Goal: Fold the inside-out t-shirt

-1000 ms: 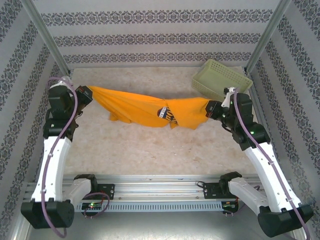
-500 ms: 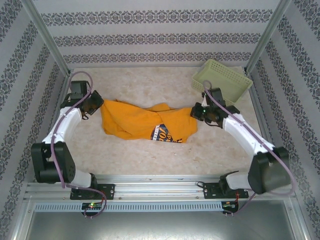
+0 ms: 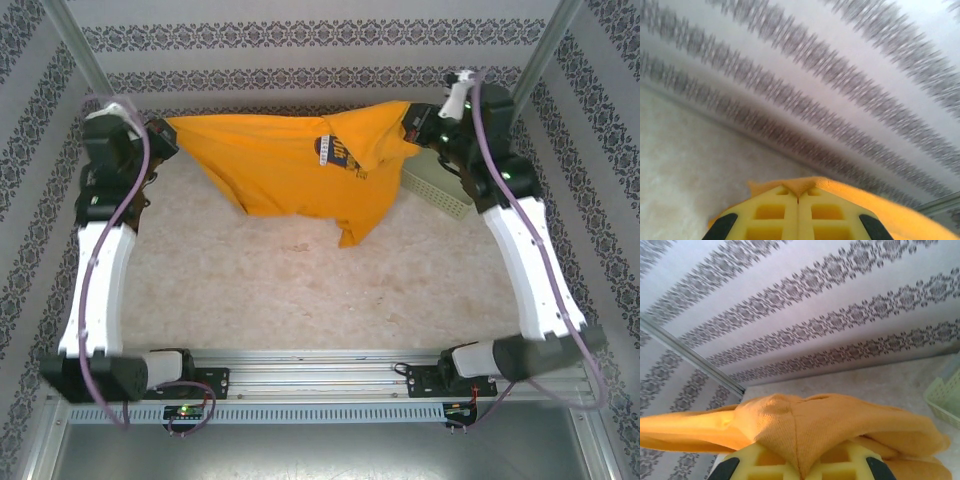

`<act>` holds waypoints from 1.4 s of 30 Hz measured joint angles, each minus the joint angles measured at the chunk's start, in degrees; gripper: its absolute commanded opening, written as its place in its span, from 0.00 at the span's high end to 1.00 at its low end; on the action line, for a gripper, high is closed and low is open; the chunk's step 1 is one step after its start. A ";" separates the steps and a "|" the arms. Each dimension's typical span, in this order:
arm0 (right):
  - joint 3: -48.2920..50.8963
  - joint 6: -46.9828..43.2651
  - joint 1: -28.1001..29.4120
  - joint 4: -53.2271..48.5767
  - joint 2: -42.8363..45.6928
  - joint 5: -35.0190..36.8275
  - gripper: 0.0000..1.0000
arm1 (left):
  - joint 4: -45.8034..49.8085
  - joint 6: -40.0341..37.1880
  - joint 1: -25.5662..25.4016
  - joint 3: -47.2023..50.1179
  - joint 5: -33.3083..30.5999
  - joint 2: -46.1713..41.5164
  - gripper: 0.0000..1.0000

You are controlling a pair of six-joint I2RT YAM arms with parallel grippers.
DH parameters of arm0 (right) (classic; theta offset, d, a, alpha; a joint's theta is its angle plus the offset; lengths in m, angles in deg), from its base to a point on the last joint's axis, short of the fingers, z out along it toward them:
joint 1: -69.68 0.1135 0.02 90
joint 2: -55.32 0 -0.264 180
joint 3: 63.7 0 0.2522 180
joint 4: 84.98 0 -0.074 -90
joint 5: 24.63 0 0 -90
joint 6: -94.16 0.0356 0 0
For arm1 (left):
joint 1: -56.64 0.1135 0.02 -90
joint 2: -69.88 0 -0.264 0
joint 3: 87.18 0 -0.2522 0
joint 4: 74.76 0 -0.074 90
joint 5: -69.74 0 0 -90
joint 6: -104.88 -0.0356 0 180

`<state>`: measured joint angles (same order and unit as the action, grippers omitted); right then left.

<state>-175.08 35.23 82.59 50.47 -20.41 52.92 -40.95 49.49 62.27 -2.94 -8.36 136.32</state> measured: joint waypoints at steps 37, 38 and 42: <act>-13.55 -1.51 0.11 0.74 -11.89 -4.17 1.00 | 7.61 -3.37 0.13 -24.06 -7.32 15.54 1.00; -11.41 -1.97 0.94 1.33 -9.81 -4.15 1.00 | 7.69 -3.37 0.11 -22.51 -7.26 12.92 1.00; 3.08 -3.52 5.18 4.04 -0.83 -3.87 1.00 | 9.20 -2.19 0.11 -10.47 -7.67 2.89 1.00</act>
<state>-172.00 31.71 87.77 54.51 -21.24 49.05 -31.75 47.31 62.38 -13.40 -16.03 139.20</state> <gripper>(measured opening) 0.043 0.047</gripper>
